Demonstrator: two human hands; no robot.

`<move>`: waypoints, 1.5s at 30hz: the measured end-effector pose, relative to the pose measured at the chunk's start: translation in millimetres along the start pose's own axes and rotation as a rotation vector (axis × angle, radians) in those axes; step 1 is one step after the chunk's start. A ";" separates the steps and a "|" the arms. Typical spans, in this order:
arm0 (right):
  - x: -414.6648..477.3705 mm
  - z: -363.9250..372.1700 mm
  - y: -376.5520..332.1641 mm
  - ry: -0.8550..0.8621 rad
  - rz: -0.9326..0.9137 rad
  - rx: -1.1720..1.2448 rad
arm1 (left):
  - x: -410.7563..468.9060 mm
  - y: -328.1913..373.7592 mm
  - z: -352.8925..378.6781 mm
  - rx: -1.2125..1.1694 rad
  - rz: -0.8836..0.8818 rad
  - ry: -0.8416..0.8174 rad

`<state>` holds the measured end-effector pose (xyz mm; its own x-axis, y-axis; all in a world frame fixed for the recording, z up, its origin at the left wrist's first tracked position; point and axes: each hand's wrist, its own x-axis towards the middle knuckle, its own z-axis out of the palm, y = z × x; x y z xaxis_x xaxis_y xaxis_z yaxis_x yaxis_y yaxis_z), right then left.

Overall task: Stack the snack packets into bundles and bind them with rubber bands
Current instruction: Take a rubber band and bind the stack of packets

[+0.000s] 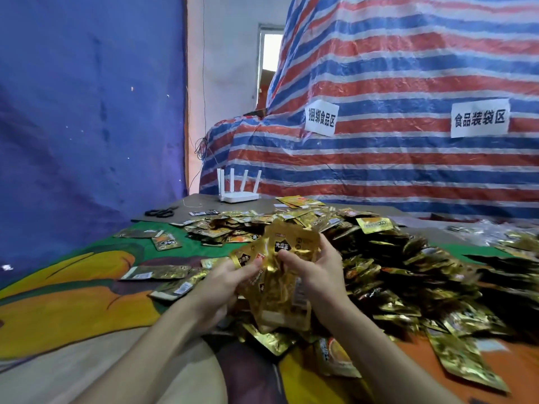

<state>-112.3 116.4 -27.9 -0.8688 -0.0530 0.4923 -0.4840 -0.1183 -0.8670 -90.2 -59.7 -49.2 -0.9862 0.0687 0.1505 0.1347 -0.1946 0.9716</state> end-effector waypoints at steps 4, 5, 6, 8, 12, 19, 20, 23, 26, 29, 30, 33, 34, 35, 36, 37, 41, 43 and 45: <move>-3.7 -2.8 -2.9 -0.022 -0.065 -0.021 | -3.8 -0.1 -0.3 0.080 0.096 0.071; -4.2 -2.9 -3.5 -0.024 -0.079 -0.021 | -3.3 1.7 -2.1 0.087 0.126 0.099; -4.0 -3.4 -4.0 -0.023 -0.081 -0.003 | -2.5 4.0 -3.3 0.071 0.149 0.120; -2.7 -5.1 -4.1 -0.033 -0.052 0.061 | -1.8 6.2 -3.1 -0.025 0.151 0.113; -1.9 -6.7 0.6 -0.064 0.071 0.165 | -5.2 4.7 4.1 -0.058 0.142 0.005; -1.9 -2.2 11.9 -0.057 0.135 0.209 | -7.7 4.2 14.9 -0.033 0.174 0.053; -2.2 -1.8 11.6 -0.058 0.136 0.217 | -6.8 3.6 14.6 -0.066 0.156 0.048; -4.1 1.0 11.3 -0.053 0.140 0.254 | -6.4 3.6 13.2 -0.234 0.090 -0.032; -6.1 3.4 15.0 -0.036 0.134 0.286 | -5.1 0.6 11.7 -0.242 0.063 -0.036; -7.5 6.8 19.3 -0.061 0.119 0.243 | -3.3 -4.3 11.8 -0.198 -0.003 -0.006; -8.4 8.4 19.3 -0.067 0.099 0.220 | -3.1 -5.7 12.7 -0.160 -0.013 -0.019; -12.1 12.3 18.5 -0.085 0.027 0.187 | -9.6 -6.1 20.2 -0.070 0.003 -0.102; -14.1 13.6 18.3 -0.101 0.009 0.191 | -11.6 -5.8 24.1 -0.010 0.010 -0.109; -16.2 15.0 18.2 -0.109 -0.008 0.205 | -12.8 -5.7 27.8 0.067 0.033 -0.081; -17.6 16.3 18.5 -0.104 -0.029 0.224 | -14.0 -5.9 30.8 0.137 0.079 -0.038; -18.4 17.3 18.1 -0.089 -0.054 0.243 | -14.4 -6.4 33.4 0.177 0.133 -0.015; -17.9 21.3 14.2 -0.044 -0.104 0.310 | -12.5 -3.3 34.7 0.178 0.251 0.051; -17.2 21.4 12.9 -0.035 -0.090 0.289 | -13.2 -1.7 31.9 0.210 0.281 0.064; -17.8 21.1 12.6 -0.024 -0.089 0.265 | -14.1 -2.7 30.4 0.222 0.286 0.055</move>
<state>-100.8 94.9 -46.0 -0.8196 -0.0539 0.5704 -0.5118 -0.3786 -0.7712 -73.7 -30.3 -48.3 -0.9084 -0.0114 0.4180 0.4177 0.0191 0.9084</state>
